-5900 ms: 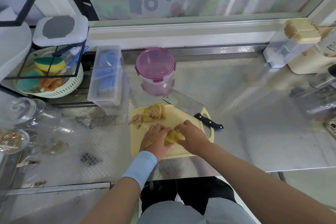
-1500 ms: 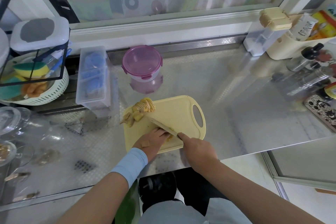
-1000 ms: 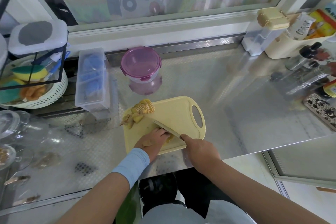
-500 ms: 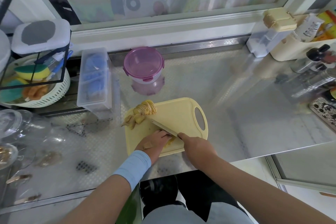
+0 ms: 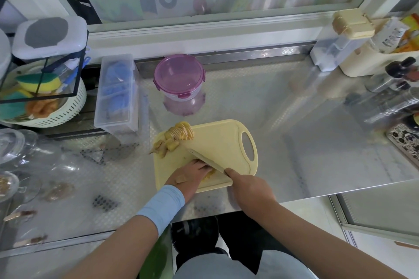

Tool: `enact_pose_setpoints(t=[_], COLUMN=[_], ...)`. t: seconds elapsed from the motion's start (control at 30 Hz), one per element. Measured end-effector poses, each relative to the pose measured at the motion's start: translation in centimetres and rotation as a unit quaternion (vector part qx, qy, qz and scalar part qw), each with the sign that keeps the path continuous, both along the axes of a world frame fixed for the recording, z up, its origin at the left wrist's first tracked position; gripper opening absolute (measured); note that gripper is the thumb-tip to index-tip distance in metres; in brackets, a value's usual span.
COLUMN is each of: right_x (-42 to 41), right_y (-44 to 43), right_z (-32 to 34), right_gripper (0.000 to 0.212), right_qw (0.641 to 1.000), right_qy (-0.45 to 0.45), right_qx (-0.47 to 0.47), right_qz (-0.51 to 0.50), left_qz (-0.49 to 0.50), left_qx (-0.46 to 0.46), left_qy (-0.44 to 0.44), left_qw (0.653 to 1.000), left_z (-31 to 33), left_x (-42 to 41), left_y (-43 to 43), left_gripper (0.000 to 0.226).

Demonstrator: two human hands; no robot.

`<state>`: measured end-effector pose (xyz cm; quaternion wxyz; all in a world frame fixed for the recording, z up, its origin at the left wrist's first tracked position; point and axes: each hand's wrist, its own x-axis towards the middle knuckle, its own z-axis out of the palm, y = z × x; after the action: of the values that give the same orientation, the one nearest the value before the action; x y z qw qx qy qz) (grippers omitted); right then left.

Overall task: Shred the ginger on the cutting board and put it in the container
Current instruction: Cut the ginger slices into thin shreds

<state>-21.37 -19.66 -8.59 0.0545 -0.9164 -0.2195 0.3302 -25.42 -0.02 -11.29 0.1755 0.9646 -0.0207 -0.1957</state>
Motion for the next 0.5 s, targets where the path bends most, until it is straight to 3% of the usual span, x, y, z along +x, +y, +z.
enact_pose_setpoints(t=[0.2,0.5], right_x=[0.3,0.9], right_y=[-1.0,1.2], right_z=[0.5,0.0], right_gripper=[0.034,0.054], right_qw=[0.999,1.0], right_qy=[0.02,0.004], right_qx=[0.011,0.0], right_qz=[-0.035,0.011], left_qz=[0.023,0.015], left_qx=[-0.039,-0.019], left_qy=[-0.016,-0.004], left_qw=[0.999,1.0], left_z=[-0.3,0.5], left_x=[-0.2,-0.3], left_y=[0.2,0.2], left_gripper=[0.051,0.056])
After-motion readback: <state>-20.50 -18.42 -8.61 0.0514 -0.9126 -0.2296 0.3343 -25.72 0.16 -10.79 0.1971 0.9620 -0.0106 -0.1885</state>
